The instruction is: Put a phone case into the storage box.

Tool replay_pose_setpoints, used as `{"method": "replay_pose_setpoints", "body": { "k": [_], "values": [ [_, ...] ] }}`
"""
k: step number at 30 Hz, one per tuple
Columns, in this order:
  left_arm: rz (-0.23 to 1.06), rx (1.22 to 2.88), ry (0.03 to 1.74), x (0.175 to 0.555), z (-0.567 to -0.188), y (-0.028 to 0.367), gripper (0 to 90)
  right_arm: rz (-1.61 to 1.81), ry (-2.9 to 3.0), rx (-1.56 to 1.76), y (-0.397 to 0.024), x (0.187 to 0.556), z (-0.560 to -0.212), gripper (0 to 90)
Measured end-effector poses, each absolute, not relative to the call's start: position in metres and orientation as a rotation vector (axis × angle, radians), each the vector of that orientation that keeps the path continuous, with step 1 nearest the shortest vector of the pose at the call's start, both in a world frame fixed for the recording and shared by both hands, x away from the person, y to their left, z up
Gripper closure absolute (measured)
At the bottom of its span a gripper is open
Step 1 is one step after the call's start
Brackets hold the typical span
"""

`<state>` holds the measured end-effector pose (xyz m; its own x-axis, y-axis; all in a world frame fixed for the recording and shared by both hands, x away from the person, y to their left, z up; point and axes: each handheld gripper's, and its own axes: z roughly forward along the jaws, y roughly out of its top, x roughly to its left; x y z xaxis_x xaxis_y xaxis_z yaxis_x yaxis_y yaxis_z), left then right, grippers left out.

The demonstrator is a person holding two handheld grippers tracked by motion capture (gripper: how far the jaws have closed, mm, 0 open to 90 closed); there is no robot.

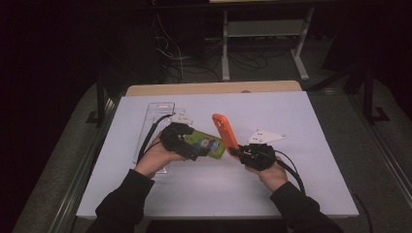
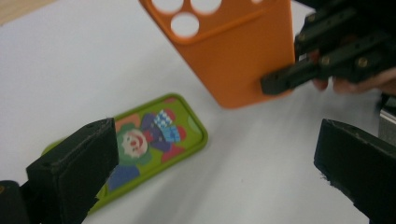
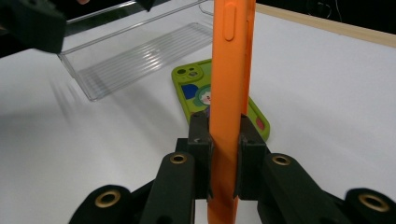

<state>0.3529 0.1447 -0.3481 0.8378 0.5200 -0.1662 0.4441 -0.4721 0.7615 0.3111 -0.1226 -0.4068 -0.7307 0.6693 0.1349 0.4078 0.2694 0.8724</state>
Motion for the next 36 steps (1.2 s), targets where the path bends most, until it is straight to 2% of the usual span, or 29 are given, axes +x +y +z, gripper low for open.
{"method": "replay_pose_setpoints", "body": {
  "k": [17,36],
  "values": [
    [0.086,2.031,0.714,0.369,-0.336,0.129,0.0,1.513,2.249,0.962,-0.115,0.305,-0.403,78.4],
    [0.056,2.007,0.702,0.374,-0.34,0.108,0.0,1.554,2.247,0.925,-0.109,0.301,-0.4,78.4]
  ]
}}
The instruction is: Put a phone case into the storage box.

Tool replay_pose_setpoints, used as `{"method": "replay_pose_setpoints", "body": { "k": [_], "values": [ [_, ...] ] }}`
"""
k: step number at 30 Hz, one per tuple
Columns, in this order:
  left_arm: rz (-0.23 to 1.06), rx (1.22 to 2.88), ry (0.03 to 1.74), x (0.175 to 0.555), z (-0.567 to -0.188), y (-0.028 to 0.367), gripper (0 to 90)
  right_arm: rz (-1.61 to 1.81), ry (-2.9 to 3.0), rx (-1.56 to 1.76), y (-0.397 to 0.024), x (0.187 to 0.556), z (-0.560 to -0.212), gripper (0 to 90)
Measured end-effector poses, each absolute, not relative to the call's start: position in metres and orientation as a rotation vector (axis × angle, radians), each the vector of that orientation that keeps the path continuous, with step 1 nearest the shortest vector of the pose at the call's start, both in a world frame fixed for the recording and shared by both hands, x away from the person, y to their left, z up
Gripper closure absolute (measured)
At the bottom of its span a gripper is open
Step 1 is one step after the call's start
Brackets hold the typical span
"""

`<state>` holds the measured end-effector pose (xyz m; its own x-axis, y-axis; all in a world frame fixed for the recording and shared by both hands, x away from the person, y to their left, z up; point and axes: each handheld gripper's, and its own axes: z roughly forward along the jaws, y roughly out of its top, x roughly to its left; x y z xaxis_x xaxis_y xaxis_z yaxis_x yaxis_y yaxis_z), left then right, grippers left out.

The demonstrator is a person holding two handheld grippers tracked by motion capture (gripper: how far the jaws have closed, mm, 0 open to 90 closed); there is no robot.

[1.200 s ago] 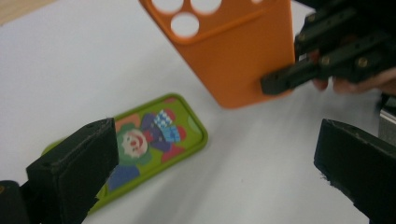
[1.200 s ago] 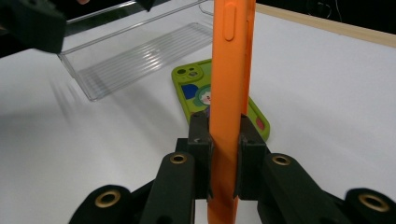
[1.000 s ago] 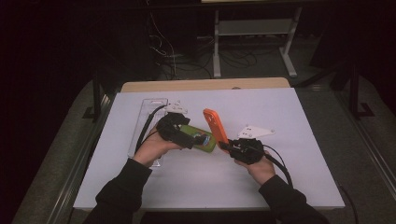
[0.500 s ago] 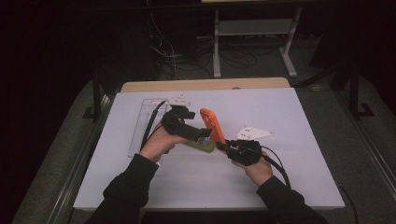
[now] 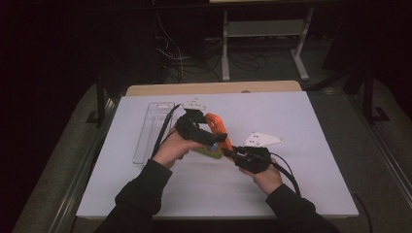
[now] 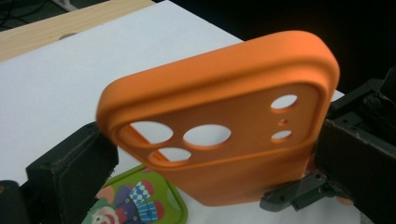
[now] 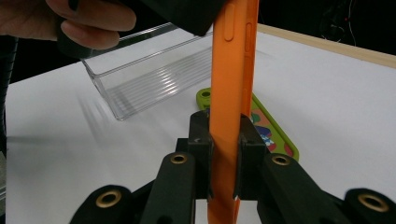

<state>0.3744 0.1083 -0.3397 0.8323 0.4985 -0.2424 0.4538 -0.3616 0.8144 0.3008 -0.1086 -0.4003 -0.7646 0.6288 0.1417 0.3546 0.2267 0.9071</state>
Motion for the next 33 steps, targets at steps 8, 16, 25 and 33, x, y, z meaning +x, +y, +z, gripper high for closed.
{"method": "replay_pose_setpoints", "body": {
  "k": [8,16,25,33],
  "values": [
    [0.049,2.014,0.692,0.3747,-0.3413,0.1042,0.0,1.554,2.25,0.922,-0.1078,0.2999,-0.3997,78.4],
    [0.046,2.012,0.701,0.3746,-0.3424,0.1029,0.0,1.544,2.254,0.917,-0.1068,0.3002,-0.4006,78.4],
    [0.037,1.981,0.717,0.3761,-0.3418,0.1045,5.7,1.535,2.253,0.917,-0.1061,0.3001,-0.4012,78.3],
    [0.021,1.95,0.719,0.3768,-0.3408,0.1057,9.9,1.527,2.268,0.927,-0.1039,0.2998,-0.4031,78.4]
  ]
}}
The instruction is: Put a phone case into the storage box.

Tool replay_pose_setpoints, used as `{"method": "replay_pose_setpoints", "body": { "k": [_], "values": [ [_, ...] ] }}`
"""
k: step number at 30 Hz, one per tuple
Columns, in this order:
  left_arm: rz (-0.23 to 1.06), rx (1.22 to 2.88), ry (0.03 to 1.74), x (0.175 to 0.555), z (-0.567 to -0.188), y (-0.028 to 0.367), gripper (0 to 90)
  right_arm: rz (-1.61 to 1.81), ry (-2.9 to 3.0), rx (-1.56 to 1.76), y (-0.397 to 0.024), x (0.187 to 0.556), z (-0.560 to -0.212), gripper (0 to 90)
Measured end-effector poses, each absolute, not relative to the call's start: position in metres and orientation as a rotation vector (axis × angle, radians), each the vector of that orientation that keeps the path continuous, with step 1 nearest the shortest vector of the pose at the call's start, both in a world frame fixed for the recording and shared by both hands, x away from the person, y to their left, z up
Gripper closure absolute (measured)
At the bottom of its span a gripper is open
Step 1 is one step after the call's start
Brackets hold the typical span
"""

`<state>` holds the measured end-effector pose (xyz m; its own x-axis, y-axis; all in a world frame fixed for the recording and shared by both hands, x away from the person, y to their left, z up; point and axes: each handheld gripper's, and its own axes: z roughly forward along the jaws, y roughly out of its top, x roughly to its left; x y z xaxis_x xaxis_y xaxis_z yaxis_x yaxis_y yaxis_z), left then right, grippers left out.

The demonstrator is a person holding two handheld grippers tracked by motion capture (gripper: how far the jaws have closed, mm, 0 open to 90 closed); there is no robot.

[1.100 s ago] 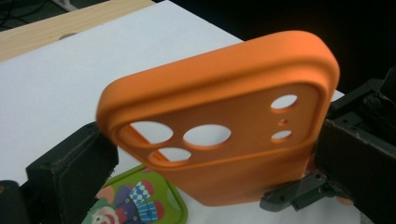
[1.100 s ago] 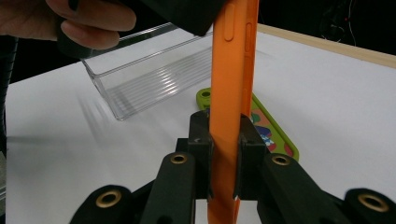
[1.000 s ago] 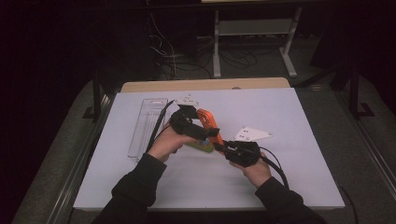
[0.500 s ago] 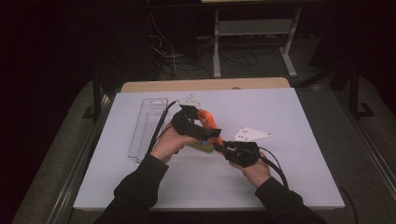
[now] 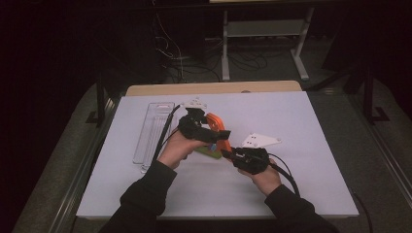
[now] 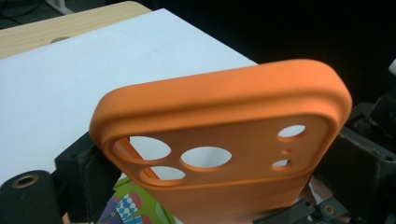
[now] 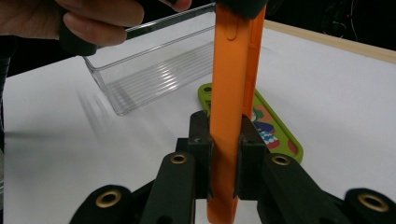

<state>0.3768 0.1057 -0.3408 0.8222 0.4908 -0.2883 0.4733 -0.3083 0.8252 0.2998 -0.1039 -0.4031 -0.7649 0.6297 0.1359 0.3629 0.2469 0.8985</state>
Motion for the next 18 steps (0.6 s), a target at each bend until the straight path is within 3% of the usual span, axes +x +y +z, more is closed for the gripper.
{"method": "replay_pose_setpoints", "body": {
  "k": [11,18],
  "values": [
    [0.023,1.954,0.698,0.3767,-0.3406,0.1053,13.7,1.505,2.29,0.918,-0.1023,0.3005,-0.4049,76.8],
    [0.055,1.979,0.704,0.3782,-0.3396,0.1086,13.9,1.462,2.322,0.909,-0.1052,0.3025,-0.4048,49.4]
  ]
}}
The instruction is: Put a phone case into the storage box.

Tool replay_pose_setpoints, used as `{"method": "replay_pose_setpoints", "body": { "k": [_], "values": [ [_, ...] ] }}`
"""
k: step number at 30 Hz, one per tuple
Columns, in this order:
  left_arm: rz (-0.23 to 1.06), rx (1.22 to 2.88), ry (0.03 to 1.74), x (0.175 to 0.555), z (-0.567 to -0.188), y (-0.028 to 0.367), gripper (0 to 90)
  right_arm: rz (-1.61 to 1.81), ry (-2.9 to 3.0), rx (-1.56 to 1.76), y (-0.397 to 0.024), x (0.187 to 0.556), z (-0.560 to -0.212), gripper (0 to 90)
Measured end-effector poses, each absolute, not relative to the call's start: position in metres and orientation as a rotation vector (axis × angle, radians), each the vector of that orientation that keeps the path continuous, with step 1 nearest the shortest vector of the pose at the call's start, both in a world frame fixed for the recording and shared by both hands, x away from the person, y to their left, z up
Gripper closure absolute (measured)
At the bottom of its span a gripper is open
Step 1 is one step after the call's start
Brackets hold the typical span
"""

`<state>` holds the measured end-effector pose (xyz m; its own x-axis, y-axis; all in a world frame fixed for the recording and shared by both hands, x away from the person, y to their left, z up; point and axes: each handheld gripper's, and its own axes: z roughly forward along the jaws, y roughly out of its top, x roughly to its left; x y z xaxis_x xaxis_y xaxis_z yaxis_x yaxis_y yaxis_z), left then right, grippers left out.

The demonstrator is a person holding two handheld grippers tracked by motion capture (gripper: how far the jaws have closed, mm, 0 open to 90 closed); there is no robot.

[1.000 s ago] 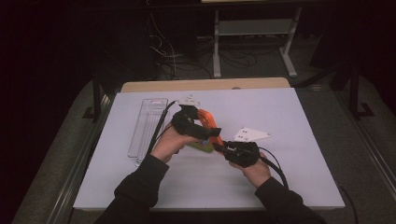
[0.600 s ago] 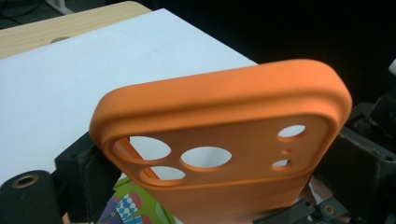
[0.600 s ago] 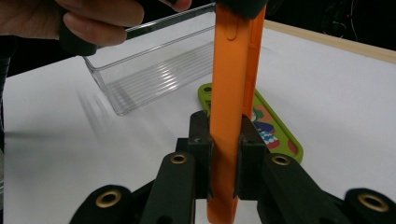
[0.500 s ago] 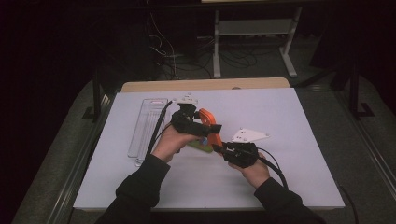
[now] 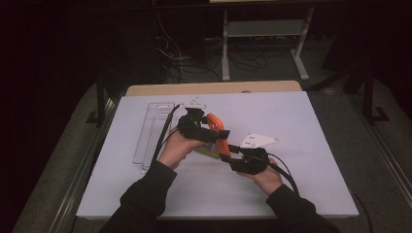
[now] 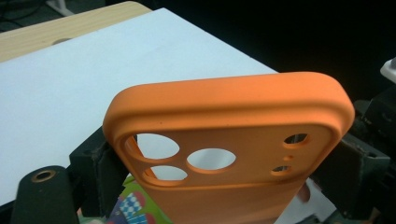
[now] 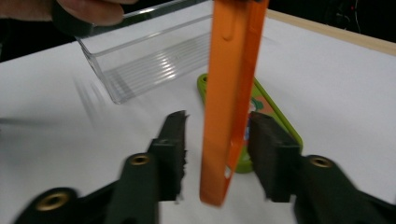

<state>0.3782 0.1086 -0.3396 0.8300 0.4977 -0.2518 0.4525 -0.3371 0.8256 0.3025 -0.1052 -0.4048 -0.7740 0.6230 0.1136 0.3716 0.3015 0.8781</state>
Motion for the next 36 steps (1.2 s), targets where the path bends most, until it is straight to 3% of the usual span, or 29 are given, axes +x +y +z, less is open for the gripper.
{"method": "replay_pose_setpoints", "body": {
  "k": [15,30,36],
  "values": [
    [0.123,2.0,0.78,0.389,-0.326,0.139,13.9,1.246,2.447,1.036,-0.138,0.304,-0.417,14.7],
    [0.228,2.035,0.843,0.405,-0.304,0.168,13.9,1.215,2.415,1.053,-0.179,0.284,-0.432,1.4],
    [0.285,2.057,0.884,0.415,-0.294,0.182,13.9,1.167,2.422,1.052,-0.188,0.278,-0.44,1.2]
  ]
}}
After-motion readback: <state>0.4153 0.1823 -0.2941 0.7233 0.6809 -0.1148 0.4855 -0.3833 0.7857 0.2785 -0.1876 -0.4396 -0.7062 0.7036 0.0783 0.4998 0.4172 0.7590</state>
